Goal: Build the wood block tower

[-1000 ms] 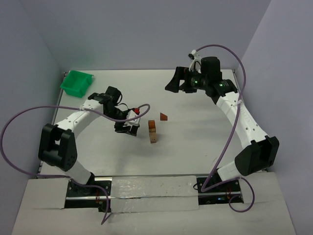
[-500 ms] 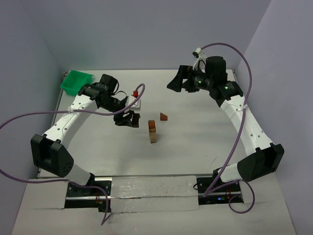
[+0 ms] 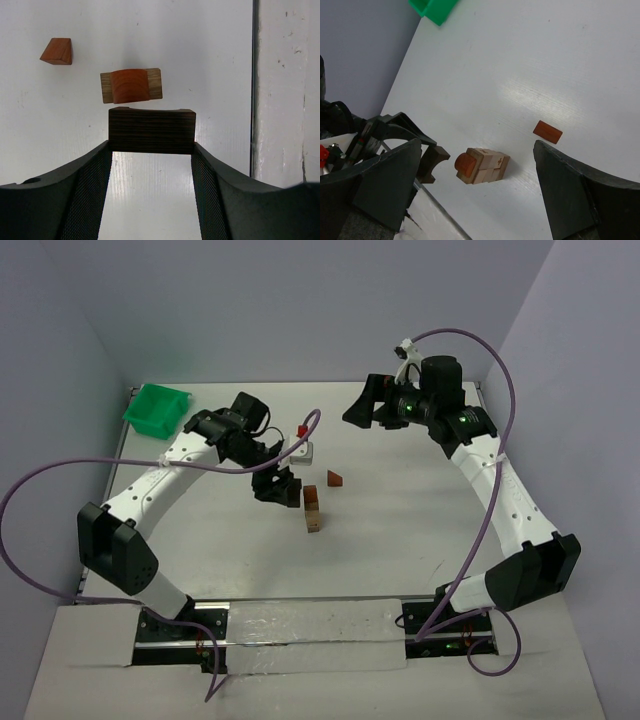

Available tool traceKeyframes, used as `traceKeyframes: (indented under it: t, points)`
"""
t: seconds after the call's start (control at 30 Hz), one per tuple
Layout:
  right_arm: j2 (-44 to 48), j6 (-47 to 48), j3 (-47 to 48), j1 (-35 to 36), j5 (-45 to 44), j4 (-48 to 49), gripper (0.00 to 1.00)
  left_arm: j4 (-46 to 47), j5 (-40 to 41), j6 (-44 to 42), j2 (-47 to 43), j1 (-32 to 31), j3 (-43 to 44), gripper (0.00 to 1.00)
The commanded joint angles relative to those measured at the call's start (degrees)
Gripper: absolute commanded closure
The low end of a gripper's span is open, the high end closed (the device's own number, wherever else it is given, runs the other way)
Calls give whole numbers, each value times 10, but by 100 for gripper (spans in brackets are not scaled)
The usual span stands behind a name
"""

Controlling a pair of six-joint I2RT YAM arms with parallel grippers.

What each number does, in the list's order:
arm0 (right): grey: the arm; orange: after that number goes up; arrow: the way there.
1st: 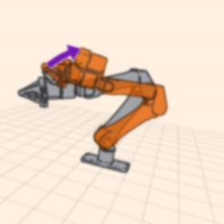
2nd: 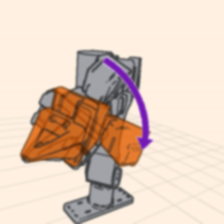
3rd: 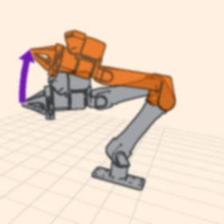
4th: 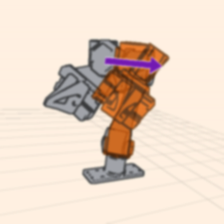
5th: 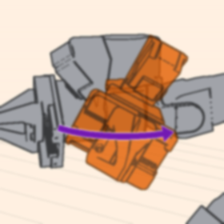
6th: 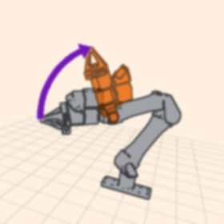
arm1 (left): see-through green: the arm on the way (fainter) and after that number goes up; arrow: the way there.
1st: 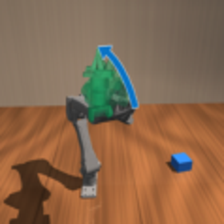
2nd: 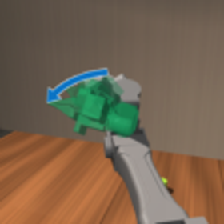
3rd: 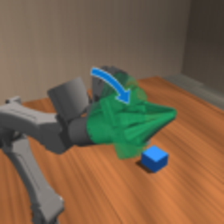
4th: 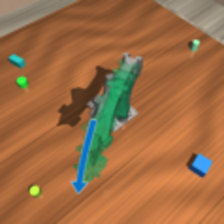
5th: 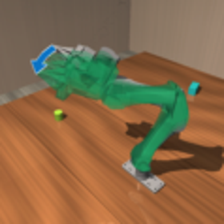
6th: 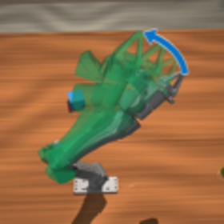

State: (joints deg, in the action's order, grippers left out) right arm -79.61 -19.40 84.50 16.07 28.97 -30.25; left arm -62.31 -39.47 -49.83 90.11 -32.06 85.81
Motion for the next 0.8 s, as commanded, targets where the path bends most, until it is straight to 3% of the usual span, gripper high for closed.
traceKeyframes:
  t: [0.0,0.77]
  points:
    - [21,4,-8,-6,-1,8,0,29,20,37,15,-15,32,100]
    - [22,4,-15,-14,6,9,0,73,61,73,57,-47,51,99]
